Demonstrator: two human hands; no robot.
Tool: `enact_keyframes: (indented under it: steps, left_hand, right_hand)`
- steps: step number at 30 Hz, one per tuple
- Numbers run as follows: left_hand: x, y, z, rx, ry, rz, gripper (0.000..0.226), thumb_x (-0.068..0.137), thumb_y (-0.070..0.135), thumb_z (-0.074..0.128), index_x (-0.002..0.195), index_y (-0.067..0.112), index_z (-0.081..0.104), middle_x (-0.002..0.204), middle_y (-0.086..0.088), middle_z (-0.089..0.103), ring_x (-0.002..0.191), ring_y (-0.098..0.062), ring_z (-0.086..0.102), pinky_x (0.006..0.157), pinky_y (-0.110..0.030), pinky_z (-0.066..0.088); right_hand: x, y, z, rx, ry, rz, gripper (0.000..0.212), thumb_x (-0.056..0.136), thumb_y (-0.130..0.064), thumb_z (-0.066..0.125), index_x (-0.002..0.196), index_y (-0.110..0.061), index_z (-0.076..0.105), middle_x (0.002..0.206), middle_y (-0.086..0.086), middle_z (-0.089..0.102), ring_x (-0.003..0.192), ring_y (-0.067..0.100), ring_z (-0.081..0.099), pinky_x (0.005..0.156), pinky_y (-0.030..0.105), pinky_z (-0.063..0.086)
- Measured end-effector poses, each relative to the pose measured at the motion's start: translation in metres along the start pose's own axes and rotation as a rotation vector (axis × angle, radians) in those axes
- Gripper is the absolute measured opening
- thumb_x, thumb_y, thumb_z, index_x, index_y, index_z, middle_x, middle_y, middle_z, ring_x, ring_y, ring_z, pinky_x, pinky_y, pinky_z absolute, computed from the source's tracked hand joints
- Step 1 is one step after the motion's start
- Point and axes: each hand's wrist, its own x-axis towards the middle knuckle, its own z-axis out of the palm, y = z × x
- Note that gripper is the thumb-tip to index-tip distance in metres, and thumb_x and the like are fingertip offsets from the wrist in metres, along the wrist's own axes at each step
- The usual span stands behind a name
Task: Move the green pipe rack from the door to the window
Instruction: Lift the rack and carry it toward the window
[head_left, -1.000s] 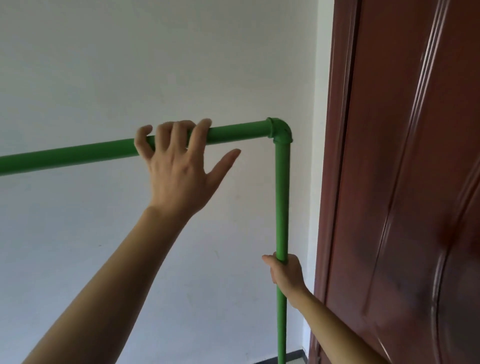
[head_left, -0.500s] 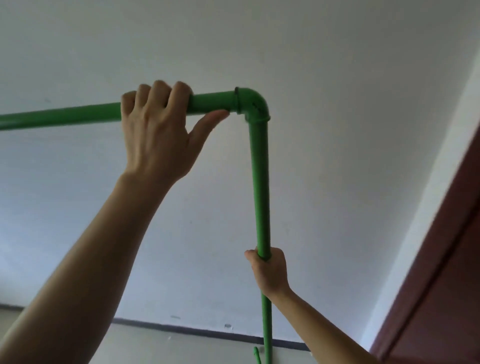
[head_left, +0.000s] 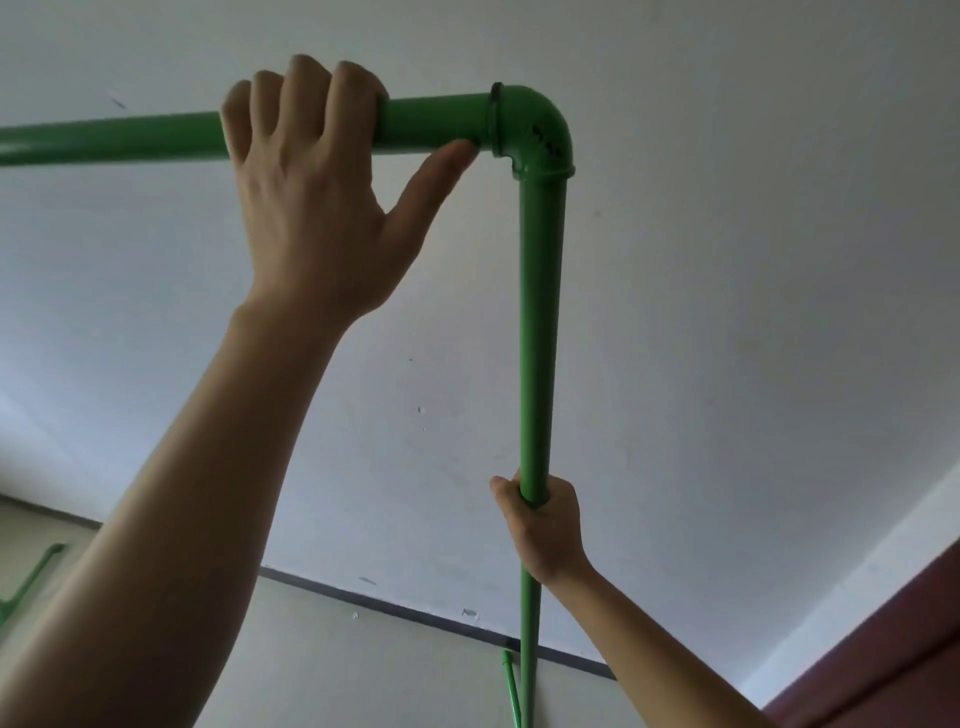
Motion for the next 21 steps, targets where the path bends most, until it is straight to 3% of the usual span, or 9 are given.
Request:
enact_keyframes:
  steps: [3,8,11,13,16,18,21]
  left_hand:
    - [0.0,0.005,0.005,-0.007,0.03,-0.016,0.069,0.097,0.068,0.034,0.098,0.003,0.056,0.092,-0.019,0.056,0.087,-0.034,0.05,0.091,-0.046,0.04]
    - [-0.006,0.009,0.007,-0.003,0.069,-0.057,0.077,0.098,0.068,0.018,0.103,0.0,0.054,0.097,-0.022,0.056,0.092,-0.036,0.049,0.09,-0.048,0.04]
    - [-0.006,0.018,0.008,-0.018,0.089,-0.107,0.08,0.098,0.066,0.012,0.102,-0.001,0.054,0.097,-0.02,0.056,0.093,-0.034,0.05,0.088,-0.04,0.039]
    - [-0.004,0.026,0.008,-0.051,0.086,-0.186,0.074,0.1,0.063,0.014,0.102,0.001,0.055,0.097,-0.011,0.054,0.098,-0.033,0.05,0.091,-0.039,0.04]
    - [0.0,0.04,0.006,-0.15,0.076,-0.348,0.052,0.1,0.047,0.023,0.107,0.008,0.057,0.106,0.008,0.05,0.112,-0.028,0.051,0.103,-0.053,0.043]
    - [0.004,0.049,0.002,-0.202,0.065,-0.464,0.044,0.096,0.045,0.026,0.105,0.017,0.058,0.106,0.018,0.05,0.118,-0.021,0.049,0.107,-0.048,0.041]
    - [0.011,0.045,-0.006,-0.139,-0.003,-0.459,0.048,0.095,0.046,0.026,0.089,0.014,0.06,0.091,0.011,0.059,0.101,-0.026,0.057,0.098,-0.053,0.045]
  right_hand:
    - [0.007,0.001,-0.006,0.032,-0.067,-0.022,0.05,0.083,-0.017,0.066,0.051,-0.007,0.029,0.047,0.005,0.028,0.047,0.019,0.026,0.047,0.035,0.024]
    - [0.018,0.013,-0.013,0.087,-0.314,-0.029,0.05,0.079,-0.026,0.068,0.047,-0.014,0.031,0.043,-0.002,0.032,0.043,0.017,0.029,0.047,0.033,0.026]
    - [0.026,0.017,-0.018,0.064,-0.446,-0.069,0.05,0.08,-0.029,0.067,0.046,-0.02,0.031,0.04,-0.009,0.032,0.042,0.013,0.03,0.047,0.03,0.026]
    - [0.029,0.021,-0.021,0.069,-0.492,-0.081,0.049,0.081,-0.029,0.067,0.047,-0.021,0.032,0.041,-0.008,0.033,0.042,0.012,0.031,0.046,0.029,0.027]
    - [0.034,0.024,-0.022,0.092,-0.541,-0.093,0.048,0.082,-0.027,0.069,0.045,-0.022,0.039,0.039,-0.006,0.037,0.04,0.008,0.033,0.045,0.026,0.03]
    - [0.034,0.026,-0.02,0.105,-0.574,-0.105,0.048,0.084,-0.027,0.069,0.044,-0.026,0.042,0.038,-0.006,0.039,0.039,0.006,0.034,0.044,0.023,0.031]
    - [0.035,0.028,-0.017,0.11,-0.591,-0.112,0.048,0.085,-0.025,0.069,0.045,-0.027,0.043,0.039,-0.005,0.04,0.038,0.007,0.036,0.044,0.021,0.034]
